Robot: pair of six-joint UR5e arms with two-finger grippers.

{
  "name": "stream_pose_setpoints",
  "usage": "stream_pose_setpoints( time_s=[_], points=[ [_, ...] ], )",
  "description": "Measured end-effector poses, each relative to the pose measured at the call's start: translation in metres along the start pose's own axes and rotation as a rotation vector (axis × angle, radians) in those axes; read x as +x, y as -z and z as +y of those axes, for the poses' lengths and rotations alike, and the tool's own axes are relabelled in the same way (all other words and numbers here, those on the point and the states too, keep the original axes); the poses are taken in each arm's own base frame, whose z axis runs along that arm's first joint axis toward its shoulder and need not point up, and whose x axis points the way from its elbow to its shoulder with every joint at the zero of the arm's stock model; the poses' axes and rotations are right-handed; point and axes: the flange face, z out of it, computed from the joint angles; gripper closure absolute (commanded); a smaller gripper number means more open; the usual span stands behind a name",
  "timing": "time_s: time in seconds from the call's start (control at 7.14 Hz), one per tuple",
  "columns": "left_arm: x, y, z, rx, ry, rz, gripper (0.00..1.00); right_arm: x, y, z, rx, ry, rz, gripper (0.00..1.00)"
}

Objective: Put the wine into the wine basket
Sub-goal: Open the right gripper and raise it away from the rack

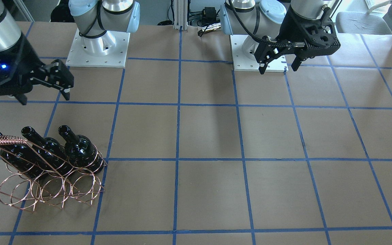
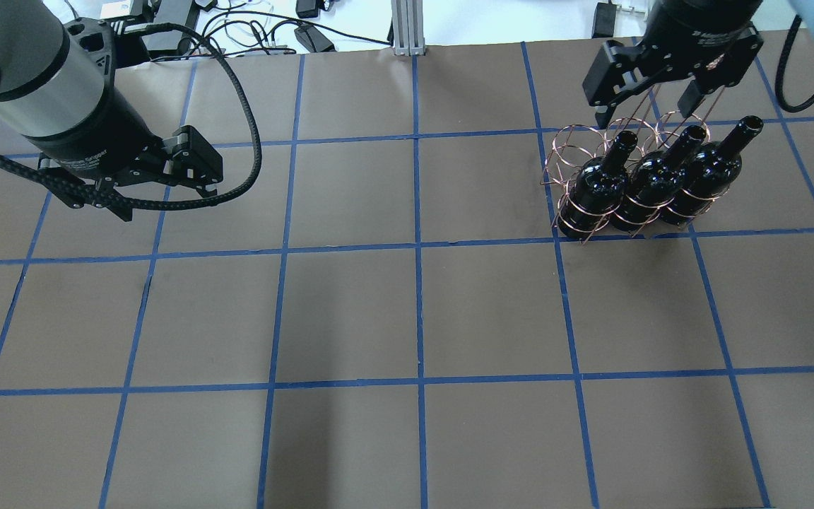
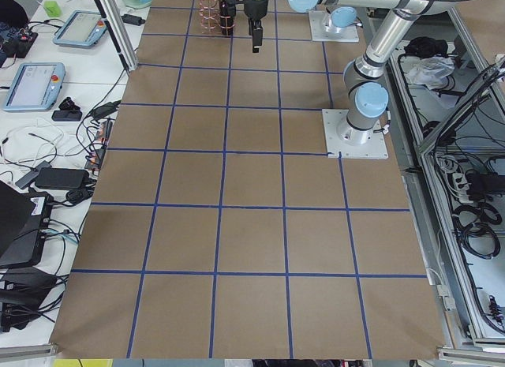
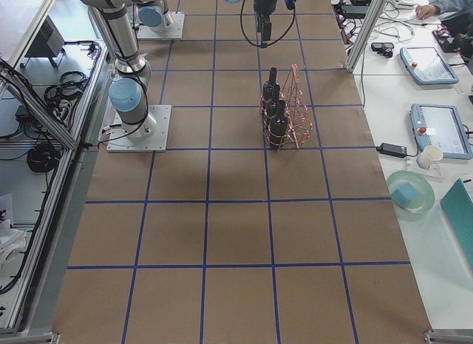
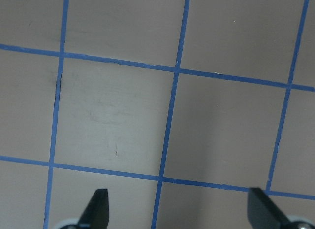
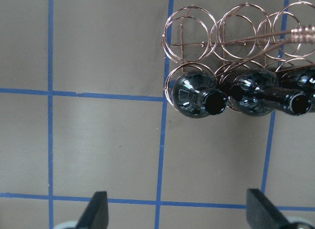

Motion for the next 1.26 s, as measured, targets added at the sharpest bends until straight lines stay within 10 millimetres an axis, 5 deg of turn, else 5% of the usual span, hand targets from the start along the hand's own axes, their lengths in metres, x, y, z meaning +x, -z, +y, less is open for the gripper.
stream_pose_setpoints(
  time_s=[0.42, 1.26],
  points=[
    [0.001, 0.0, 0.0, 0.003, -0.002, -0.001, 0.0, -0.042, -0.001, 0.016, -0.008, -0.039, 0.008, 0.0],
    [0.001, 0.0, 0.001, 0.002, -0.001, -0.003, 0.0, -0.038, -0.004, 0.015, -0.016, -0.042, 0.006, 0.0]
  ],
)
